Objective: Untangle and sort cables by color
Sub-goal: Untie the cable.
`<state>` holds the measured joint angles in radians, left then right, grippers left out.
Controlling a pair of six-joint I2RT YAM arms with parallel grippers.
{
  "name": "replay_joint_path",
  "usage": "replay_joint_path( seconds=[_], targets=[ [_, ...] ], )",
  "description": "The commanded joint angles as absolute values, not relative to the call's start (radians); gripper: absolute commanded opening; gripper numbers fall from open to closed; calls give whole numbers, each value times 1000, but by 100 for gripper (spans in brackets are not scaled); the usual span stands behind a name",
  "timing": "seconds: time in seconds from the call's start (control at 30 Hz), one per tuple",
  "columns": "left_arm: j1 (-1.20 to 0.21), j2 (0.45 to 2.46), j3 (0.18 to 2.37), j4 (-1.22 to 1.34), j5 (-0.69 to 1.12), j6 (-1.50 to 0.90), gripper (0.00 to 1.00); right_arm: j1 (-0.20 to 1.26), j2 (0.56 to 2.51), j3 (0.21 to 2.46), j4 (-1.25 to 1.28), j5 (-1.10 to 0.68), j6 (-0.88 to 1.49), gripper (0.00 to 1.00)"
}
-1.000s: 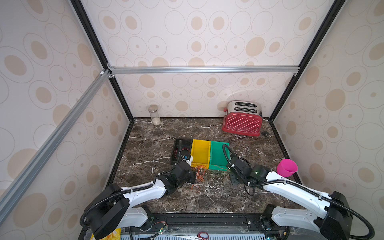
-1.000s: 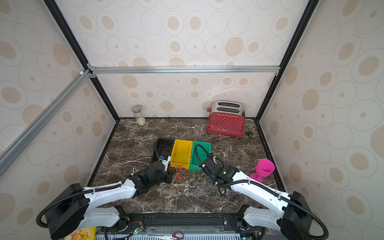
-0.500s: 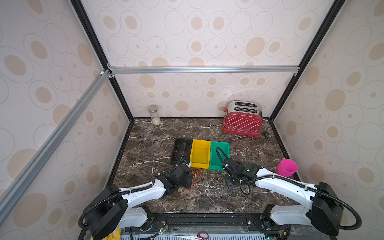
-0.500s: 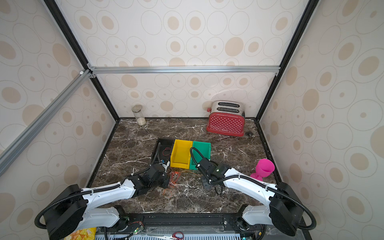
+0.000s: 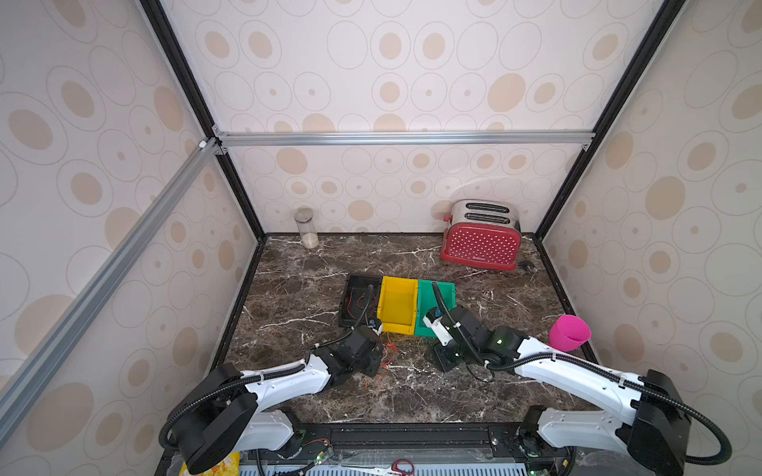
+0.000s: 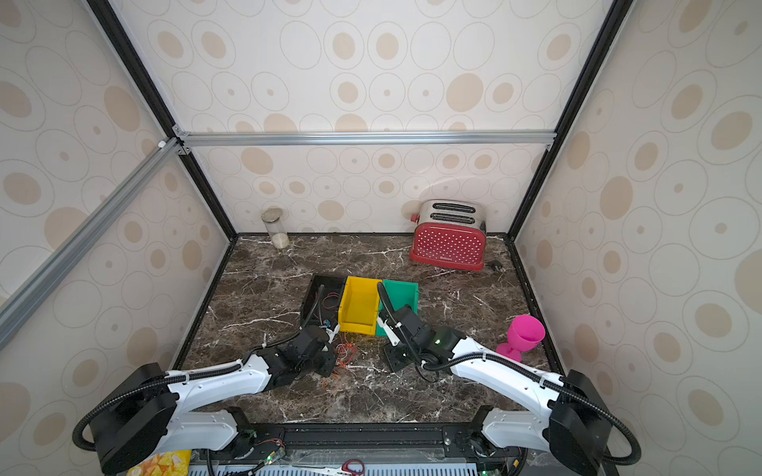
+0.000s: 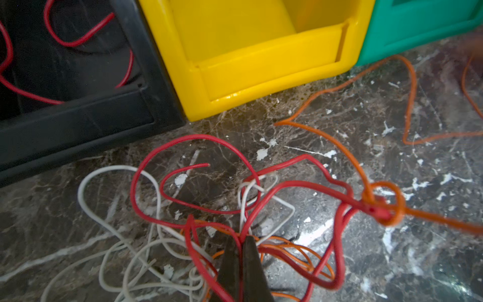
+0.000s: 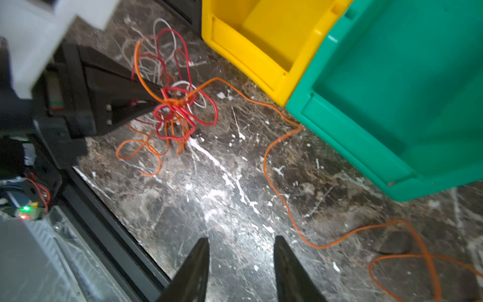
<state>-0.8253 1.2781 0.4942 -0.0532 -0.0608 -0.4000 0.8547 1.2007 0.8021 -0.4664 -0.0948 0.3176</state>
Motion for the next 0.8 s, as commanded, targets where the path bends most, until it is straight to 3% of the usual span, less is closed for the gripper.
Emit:
replay_joint_path(
  seconds=[0.0, 0.17, 0.77],
  targets=[
    [-837, 1281, 527, -94, -58, -368, 2, 862, 1191, 816, -412, -116, 226, 49],
    [-844, 1279, 529, -97, -61, -360, 2, 862, 1224, 793, -305, -122, 164, 54],
    [-859, 1150, 512, -66, 162, -371, 1, 862, 1446, 754, -65, -203, 146, 51]
  ],
)
